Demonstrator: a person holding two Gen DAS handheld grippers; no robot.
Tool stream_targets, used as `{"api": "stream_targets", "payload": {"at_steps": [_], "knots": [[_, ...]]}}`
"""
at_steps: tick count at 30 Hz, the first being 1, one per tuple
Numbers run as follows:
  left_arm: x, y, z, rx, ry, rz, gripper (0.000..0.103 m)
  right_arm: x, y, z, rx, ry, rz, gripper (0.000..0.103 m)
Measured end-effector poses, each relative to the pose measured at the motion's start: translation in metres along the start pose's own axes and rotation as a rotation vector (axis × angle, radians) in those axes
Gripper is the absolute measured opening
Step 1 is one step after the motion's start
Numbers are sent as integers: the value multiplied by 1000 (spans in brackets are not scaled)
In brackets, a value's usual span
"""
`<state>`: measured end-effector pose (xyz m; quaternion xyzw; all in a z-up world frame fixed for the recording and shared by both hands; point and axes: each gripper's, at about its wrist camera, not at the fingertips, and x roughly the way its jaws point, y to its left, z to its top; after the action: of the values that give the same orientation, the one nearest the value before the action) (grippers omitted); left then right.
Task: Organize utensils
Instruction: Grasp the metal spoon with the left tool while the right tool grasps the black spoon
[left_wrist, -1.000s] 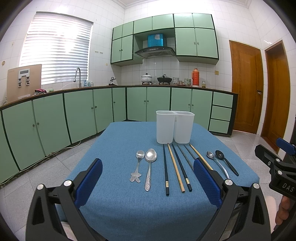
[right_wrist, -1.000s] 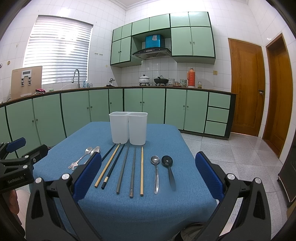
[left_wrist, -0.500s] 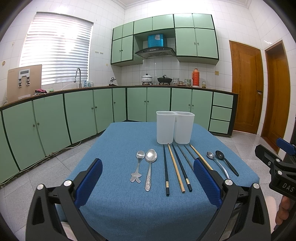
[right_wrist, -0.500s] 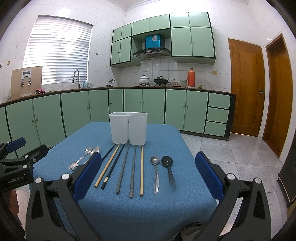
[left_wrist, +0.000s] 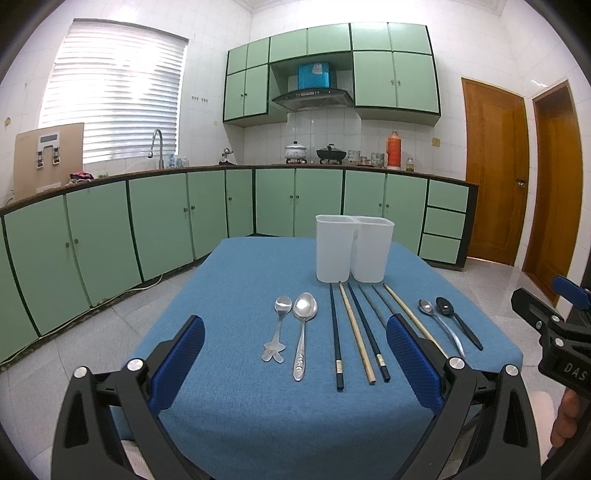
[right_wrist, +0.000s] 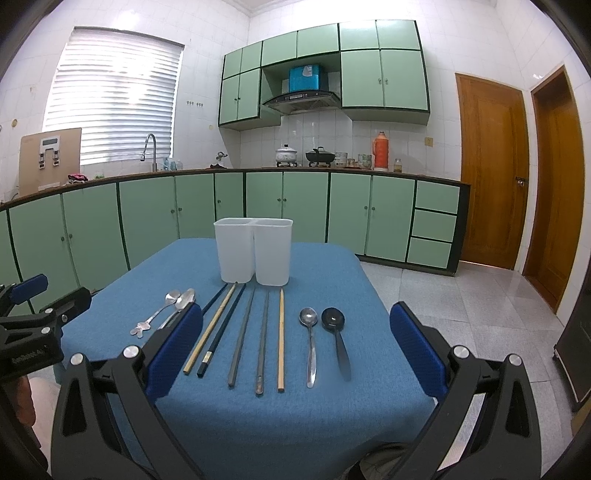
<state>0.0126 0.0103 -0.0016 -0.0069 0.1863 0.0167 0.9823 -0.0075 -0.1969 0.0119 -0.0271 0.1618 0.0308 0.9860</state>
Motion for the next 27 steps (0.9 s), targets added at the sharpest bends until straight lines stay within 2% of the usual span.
{"api": "stream_targets", "payload": {"at_steps": [6, 13, 15, 17, 19, 22, 27], "knots": [[36, 19, 5, -26, 101, 35, 97, 31, -11, 7, -15, 41, -66, 98], [105, 36, 24, -1, 217, 65, 97, 81, -25, 23, -33, 107, -120, 98], [125, 37, 28, 0, 252, 57, 97, 95, -27, 27, -44, 125, -127, 96], [152, 39, 30, 21, 307, 81, 97, 108, -30, 28, -51, 148, -126, 87], [170, 46, 33, 31, 323, 111, 96, 117, -31, 28, -53, 170, -122, 80], [196, 60, 34, -2, 379, 106, 95, 137, -35, 23, -51, 211, -127, 77], [214, 51, 28, 13, 405, 67, 95, 160, -39, 17, -34, 255, -120, 74]]}}
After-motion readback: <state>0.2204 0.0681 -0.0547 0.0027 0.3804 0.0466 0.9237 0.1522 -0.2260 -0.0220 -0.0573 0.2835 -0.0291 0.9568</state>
